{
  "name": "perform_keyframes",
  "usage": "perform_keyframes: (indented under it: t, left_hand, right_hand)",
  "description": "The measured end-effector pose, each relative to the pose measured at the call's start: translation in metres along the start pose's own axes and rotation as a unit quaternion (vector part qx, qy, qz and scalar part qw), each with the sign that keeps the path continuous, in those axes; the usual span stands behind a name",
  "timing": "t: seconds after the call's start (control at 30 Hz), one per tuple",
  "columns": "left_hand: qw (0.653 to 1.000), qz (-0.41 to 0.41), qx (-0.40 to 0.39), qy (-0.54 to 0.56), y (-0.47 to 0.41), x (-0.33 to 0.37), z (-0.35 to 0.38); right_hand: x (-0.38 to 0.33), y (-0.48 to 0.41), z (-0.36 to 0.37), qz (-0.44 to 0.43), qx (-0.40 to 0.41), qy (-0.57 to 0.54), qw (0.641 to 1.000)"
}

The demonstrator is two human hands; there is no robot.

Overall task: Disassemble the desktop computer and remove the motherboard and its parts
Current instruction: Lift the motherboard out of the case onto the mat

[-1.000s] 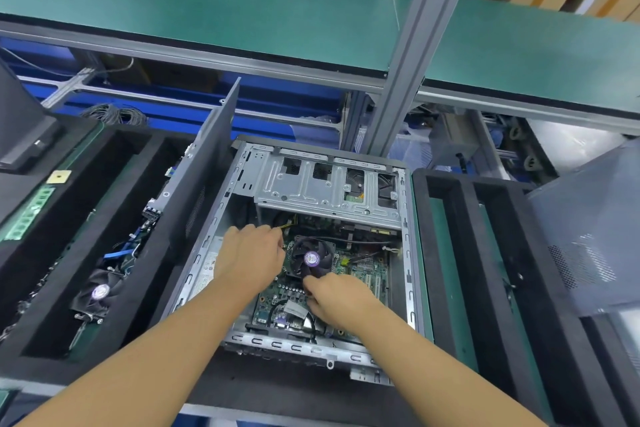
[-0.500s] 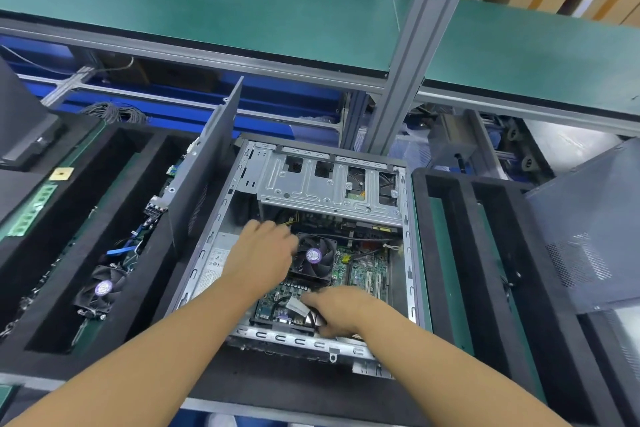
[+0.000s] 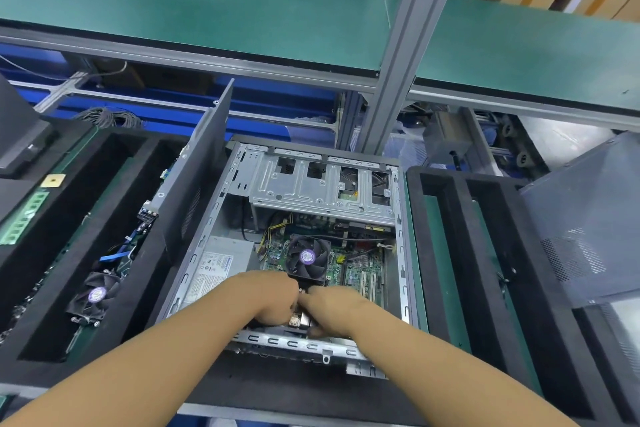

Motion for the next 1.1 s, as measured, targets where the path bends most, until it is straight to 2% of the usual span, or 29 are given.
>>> perform_keyframes:
  t: [0.13,0.23,0.37,0.53,0.7,0.83,1.1]
  left_hand:
    - [0.997,-0.028,-0.073,-0.015,0.009,0.004,0.010]
    - [0.993,-0.004,-0.112,-0.023,0.020,0.017,0.018]
    - [0.993,0.014,-0.102,-0.050,0.030,0.022,0.012]
    - [0.986,0.023,-0.141,-0.081,0.044,0.031,0.011]
    - [0.990,0.001,-0.139,-0.026,0.046,0.027,0.015]
    - [0.989,-0.034,-0.144,-0.008,0.051,0.020,0.021]
    - [0.993,-0.036,-0.109,-0.007,0.061,0.028,0.012]
  right_hand:
    - [-0.007,-0.002,0.001,-0.001,-0.015,0.014,1.000]
    - [-0.008,0.001,-0.005,-0.019,0.009,0.013,1.000]
    - [-0.006,0.011,-0.018,-0.042,0.062,-0.019,0.997]
    - [0.000,0.028,-0.039,-0.061,0.138,-0.078,0.986]
    - [-0.001,0.042,-0.058,-0.059,0.213,-0.066,0.973]
    - [-0.004,0.040,-0.053,-0.051,0.214,-0.023,0.975]
    - [0.010,0.047,-0.064,-0.024,0.241,-0.062,0.968]
Point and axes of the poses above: each hand's wrist, its own y-axis away from the middle knuckle, its own z-axis out of the palm, x = y × z, the point moved 10 cm from there along -y, towards the middle knuckle, and after that the axes turned 7 degrees about -y, right-handed, at the moved point
